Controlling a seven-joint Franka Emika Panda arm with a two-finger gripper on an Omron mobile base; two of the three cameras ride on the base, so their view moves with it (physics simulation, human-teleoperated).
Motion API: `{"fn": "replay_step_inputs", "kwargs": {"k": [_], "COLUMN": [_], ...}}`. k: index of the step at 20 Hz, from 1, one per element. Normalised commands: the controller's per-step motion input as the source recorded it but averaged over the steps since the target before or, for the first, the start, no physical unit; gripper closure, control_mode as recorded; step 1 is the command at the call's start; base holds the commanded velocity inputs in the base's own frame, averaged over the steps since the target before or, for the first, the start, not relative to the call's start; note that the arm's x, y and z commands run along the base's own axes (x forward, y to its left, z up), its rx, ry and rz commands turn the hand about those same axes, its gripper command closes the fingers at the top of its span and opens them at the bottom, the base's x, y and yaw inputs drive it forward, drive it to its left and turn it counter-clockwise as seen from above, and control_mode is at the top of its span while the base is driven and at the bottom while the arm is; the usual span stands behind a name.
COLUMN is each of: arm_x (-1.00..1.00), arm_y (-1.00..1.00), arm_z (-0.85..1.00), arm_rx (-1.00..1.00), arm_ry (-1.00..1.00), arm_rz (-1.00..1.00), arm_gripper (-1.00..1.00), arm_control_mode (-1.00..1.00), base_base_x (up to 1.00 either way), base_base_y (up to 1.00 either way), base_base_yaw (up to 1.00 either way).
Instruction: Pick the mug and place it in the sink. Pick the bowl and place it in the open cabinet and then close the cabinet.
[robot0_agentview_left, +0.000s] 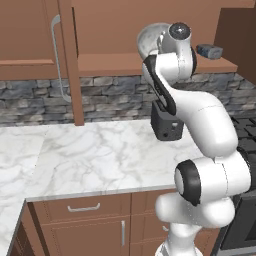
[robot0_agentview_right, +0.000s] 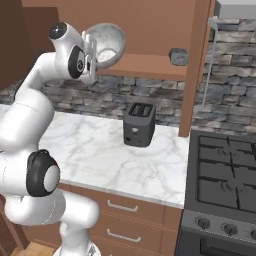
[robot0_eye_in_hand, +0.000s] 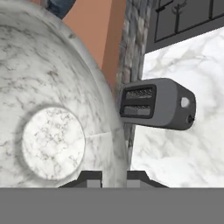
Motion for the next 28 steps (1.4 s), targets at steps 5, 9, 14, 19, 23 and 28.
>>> {"fn": "replay_step_inputs", "kwargs": {"k": [5, 9, 14, 19, 23, 28], "arm_x": [0.72, 0.77, 0.71, 0.51, 0.44, 0.37], "arm_y": [0.00, 0.00, 0.00, 0.00, 0.00, 0.00], "arm_z": [-0.13, -0.03, 0.00, -0.08, -0.12, -0.10], "arm_rx": [0.00, 0.00, 0.00, 0.00, 0.00, 0.00], "arm_ry": [0.00, 0.00, 0.00, 0.00, 0.00, 0.02], "arm_rz": [0.00, 0.00, 0.00, 0.00, 0.00, 0.00], "arm_gripper": [1.00, 1.00, 1.00, 1.00, 1.00, 1.00], "arm_control_mode": [-1.00, -1.00, -1.00, -1.00, -1.00, -1.00], "base_base_x": [0.00, 0.00, 0.00, 0.00, 0.00, 0.00], "base_base_y": [0.00, 0.00, 0.00, 0.00, 0.00, 0.00], "base_base_yaw": [0.00, 0.00, 0.00, 0.00, 0.00, 0.00]}}
